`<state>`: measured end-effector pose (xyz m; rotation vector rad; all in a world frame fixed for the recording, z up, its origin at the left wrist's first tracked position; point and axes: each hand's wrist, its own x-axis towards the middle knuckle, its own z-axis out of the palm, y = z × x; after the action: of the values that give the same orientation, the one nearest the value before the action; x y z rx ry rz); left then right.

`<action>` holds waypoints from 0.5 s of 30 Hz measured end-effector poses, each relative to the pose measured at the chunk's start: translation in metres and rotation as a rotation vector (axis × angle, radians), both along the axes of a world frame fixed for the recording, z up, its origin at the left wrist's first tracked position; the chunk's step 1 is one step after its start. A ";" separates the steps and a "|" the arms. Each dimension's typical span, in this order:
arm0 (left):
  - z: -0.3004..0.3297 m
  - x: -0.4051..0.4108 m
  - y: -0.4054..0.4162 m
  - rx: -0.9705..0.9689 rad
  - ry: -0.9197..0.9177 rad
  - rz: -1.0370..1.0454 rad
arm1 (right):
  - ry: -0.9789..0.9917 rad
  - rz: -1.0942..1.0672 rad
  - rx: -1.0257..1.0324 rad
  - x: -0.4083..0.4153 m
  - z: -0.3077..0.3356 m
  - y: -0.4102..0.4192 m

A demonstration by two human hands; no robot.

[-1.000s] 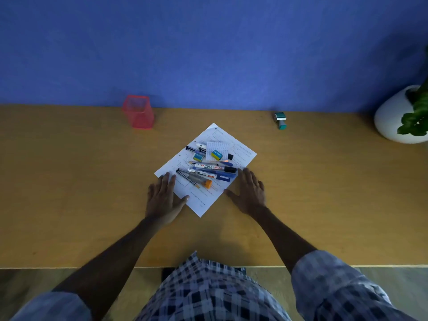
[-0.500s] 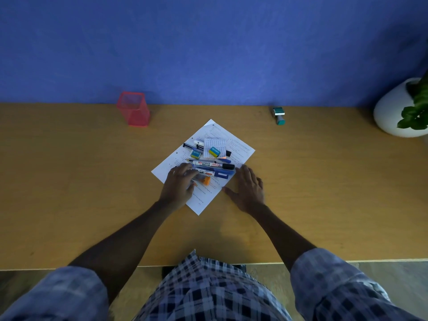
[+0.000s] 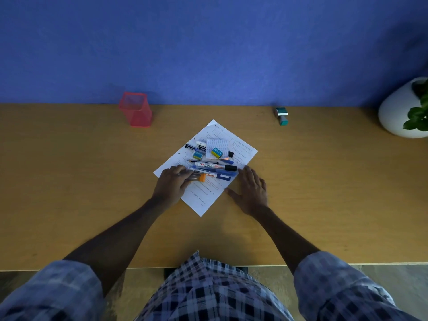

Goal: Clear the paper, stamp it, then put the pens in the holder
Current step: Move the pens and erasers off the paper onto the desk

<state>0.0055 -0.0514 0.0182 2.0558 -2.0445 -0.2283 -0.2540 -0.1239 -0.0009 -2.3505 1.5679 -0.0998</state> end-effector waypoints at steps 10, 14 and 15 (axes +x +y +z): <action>0.003 0.057 0.010 0.068 0.004 0.166 | 0.011 0.000 -0.001 -0.002 0.000 0.001; 0.001 0.083 0.014 0.069 0.082 0.276 | 0.009 0.008 -0.015 -0.001 -0.001 0.001; 0.000 0.090 0.015 0.070 0.098 0.304 | 0.011 0.008 -0.017 -0.001 -0.001 0.001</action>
<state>0.0954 -0.0368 0.0179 2.3117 -1.6630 -0.3412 -0.2552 -0.1228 -0.0018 -2.3740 1.5687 -0.0996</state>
